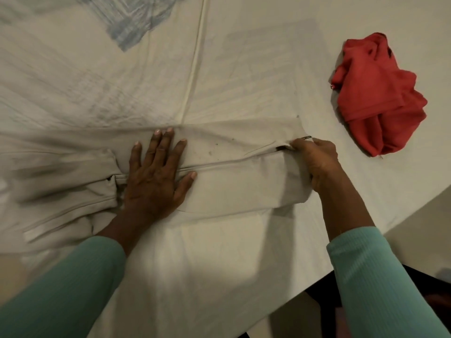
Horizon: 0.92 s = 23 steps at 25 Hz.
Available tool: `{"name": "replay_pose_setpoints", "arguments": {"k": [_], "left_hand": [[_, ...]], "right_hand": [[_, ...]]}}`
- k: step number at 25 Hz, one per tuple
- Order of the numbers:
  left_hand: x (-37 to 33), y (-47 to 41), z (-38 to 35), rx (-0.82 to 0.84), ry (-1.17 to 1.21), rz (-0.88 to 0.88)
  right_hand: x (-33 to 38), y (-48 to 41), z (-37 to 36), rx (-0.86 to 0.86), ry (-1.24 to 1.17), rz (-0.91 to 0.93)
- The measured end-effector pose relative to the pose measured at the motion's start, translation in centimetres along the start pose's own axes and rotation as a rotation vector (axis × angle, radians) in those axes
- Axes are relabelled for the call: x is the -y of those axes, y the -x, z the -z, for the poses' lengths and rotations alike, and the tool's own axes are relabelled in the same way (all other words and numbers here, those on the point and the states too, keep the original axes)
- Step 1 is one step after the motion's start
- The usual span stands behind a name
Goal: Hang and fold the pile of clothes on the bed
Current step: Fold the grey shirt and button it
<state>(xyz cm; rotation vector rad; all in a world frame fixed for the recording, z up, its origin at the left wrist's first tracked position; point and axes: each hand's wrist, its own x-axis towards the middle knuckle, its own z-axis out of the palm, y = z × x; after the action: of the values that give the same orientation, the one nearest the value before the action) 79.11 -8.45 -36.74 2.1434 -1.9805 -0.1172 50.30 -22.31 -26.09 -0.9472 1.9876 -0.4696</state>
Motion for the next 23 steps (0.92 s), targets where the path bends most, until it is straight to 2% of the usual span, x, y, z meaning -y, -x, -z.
{"name": "replay_pose_setpoints", "arguments": {"k": [2,4,8,10,13,15,16,18,20,23], "left_hand": [[-0.1,0.0,0.1,0.001,0.008,0.003],[-0.1,0.0,0.1,-0.004,0.011,0.007],[-0.1,0.0,0.3,0.013,0.013,0.005],[-0.2,-0.1,0.5,0.027,0.017,0.007],[-0.7,-0.3,1.2,0.012,0.073,0.063],[-2.3,0.0,1.8,-0.049,0.119,0.052],[-3.7,0.3,2.0,-0.056,0.159,0.013],[-7.2,0.5,2.0,0.042,0.219,-0.075],[-10.4,-0.1,1.2,0.146,0.160,-0.118],[-13.6,-1.9,-0.1,0.210,0.037,-0.106]], "right_hand": [[0.7,2.0,-1.2,-0.121,0.090,0.201],[1.4,5.1,-3.0,-0.172,0.239,0.368],[0.9,10.8,-9.1,-0.106,0.611,0.676],[-0.3,11.9,-11.3,-0.091,0.569,0.768],[-1.1,9.4,-9.1,-0.195,0.108,0.577],[-2.2,5.9,-5.4,-0.307,-0.062,0.419],[-2.8,4.2,-3.3,-0.310,-0.086,0.348],[-3.8,1.4,-0.5,-0.228,-0.047,0.286],[-4.1,-0.4,0.7,-0.124,0.025,0.311],[-3.8,-2.0,1.0,-0.026,0.140,0.362]]}}
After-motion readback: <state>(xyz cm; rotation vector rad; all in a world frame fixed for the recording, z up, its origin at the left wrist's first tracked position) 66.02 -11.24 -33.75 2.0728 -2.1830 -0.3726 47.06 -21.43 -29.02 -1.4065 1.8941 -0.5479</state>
